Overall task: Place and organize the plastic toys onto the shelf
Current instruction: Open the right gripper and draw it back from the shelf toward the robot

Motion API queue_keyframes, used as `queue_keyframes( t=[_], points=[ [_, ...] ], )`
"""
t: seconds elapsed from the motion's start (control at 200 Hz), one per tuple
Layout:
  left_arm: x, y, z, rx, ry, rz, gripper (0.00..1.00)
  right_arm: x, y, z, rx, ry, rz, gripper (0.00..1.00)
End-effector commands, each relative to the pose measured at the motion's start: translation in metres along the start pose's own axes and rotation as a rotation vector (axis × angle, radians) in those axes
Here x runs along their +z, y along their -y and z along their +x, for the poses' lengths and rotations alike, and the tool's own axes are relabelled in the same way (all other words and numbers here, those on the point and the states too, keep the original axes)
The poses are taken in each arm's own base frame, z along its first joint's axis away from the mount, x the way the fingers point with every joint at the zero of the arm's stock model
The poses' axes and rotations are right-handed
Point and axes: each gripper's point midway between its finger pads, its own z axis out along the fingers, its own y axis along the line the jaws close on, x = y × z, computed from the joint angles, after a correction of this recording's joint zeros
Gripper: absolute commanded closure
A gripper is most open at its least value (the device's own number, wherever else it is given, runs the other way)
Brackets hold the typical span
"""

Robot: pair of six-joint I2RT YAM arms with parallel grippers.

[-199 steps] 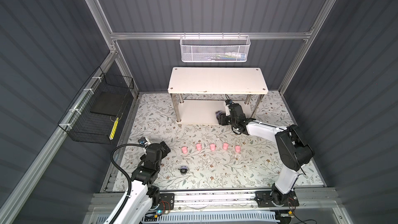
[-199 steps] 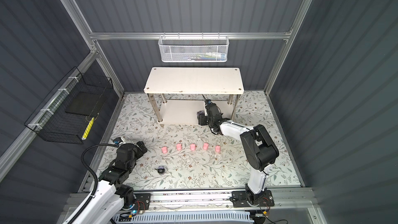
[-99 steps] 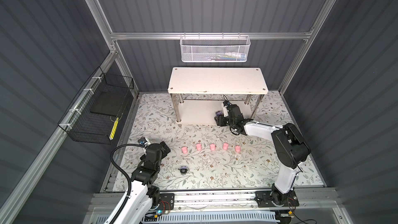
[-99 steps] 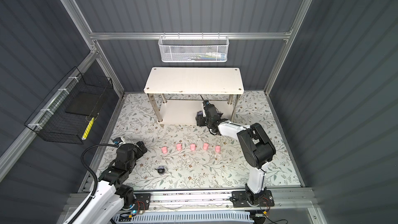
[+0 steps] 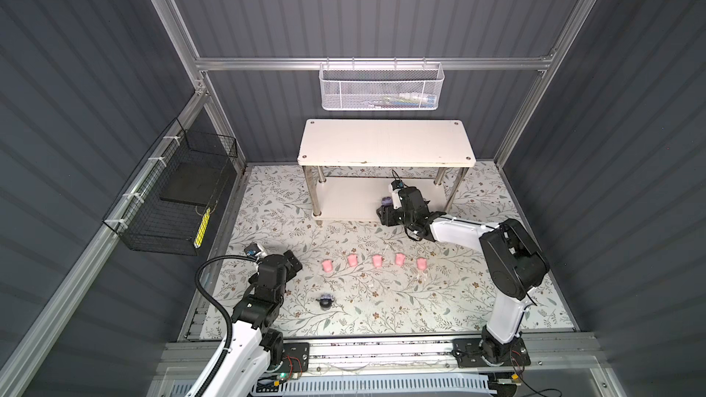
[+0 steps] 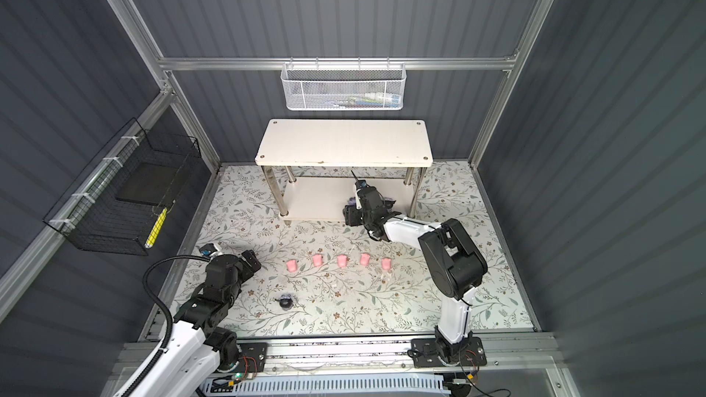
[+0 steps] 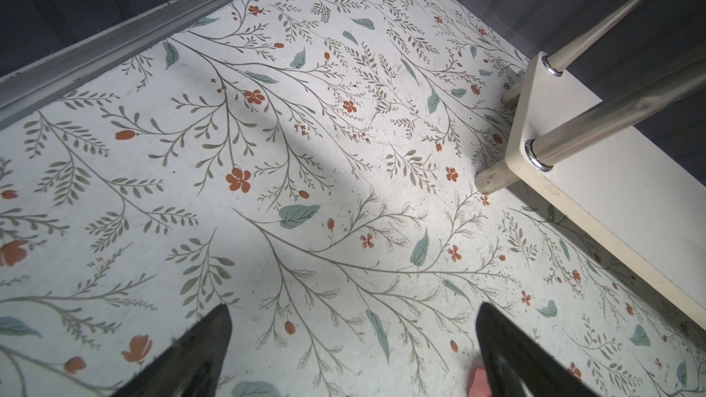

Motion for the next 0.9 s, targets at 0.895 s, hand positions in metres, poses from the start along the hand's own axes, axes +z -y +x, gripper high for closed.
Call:
queue_keyframes(
  t=[0.895],
  points=[
    [-0.035,0.019,0.024,0.022,-0.187,0.173,0.00,-0.095,0.003,0.018,0.037,0.043,0.015,0.28]
  ],
)
